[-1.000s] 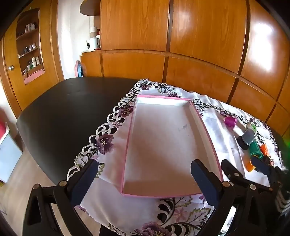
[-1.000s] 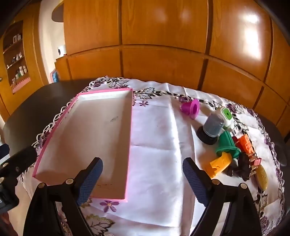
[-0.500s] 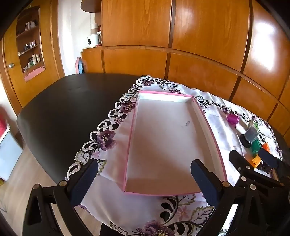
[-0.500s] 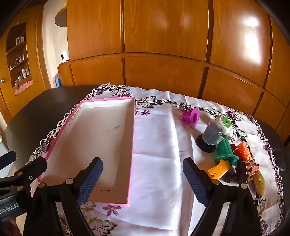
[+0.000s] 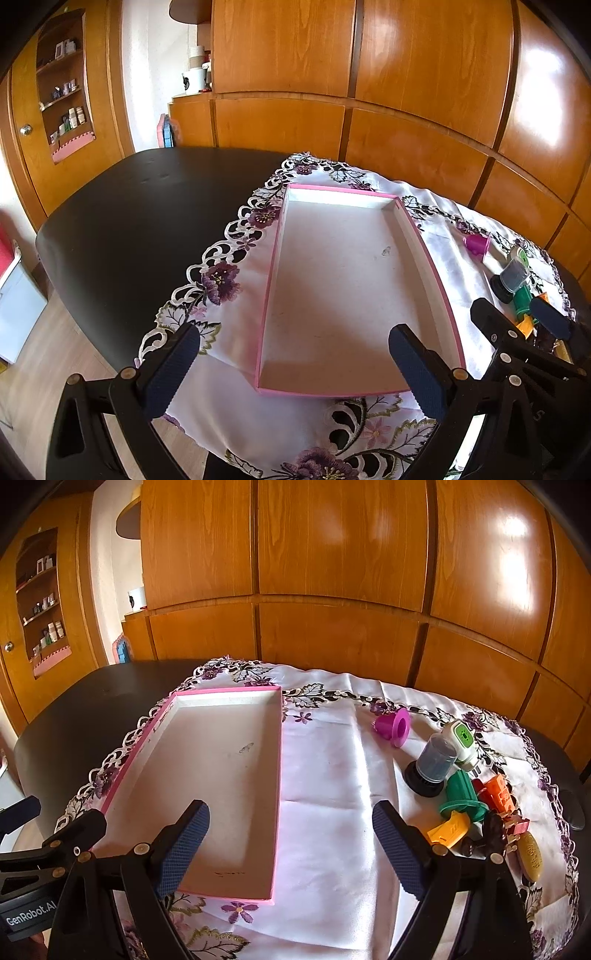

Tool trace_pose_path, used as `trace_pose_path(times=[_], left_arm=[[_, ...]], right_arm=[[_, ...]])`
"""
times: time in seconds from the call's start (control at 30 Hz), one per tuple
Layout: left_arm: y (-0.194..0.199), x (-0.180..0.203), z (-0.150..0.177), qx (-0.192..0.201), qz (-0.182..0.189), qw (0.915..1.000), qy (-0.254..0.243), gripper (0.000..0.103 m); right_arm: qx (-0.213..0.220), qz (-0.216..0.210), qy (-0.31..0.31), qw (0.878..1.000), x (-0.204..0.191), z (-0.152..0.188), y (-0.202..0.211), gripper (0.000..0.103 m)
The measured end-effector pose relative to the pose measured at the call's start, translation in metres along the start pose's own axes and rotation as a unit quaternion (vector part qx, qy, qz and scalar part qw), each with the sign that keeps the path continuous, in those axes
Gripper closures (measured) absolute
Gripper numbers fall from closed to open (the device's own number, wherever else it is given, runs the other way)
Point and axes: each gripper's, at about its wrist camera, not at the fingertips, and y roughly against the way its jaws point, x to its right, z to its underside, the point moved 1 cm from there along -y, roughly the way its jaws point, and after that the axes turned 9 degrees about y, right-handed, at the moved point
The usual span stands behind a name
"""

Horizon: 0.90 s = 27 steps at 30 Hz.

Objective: Organize rigid objects

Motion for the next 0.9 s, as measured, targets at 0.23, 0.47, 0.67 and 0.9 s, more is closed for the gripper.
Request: trace_pose_path(times=[0.23, 0.47, 0.67, 0.9], left_arm=[[0.001, 0.002, 0.000, 0.004, -0.002, 1.0000, -0.005, 0.000], [0.003, 0.004, 0.001, 0.005, 0.004, 0.9999, -0.010, 0.000], [0.004, 0.006, 0.002, 0.002, 0.021, 0.9997, -0.014, 0.000], [-0.003, 0.005, 0.002, -0.025, 0.025, 0.9994, 0.002, 0.000]], right_arm=[[0.003, 0.000, -0.003, 1.000, 0.002, 0.000, 0.002, 0.012], [0.002, 0.002, -0.001, 1.000, 0.004, 0.000, 0.002, 0.012], [-0.003, 0.003, 0.001, 1.000, 0.007, 0.001, 0.000, 0.012], [-0.004, 0.004, -0.001, 1.000, 0.012, 0.003, 0.001, 0.012]])
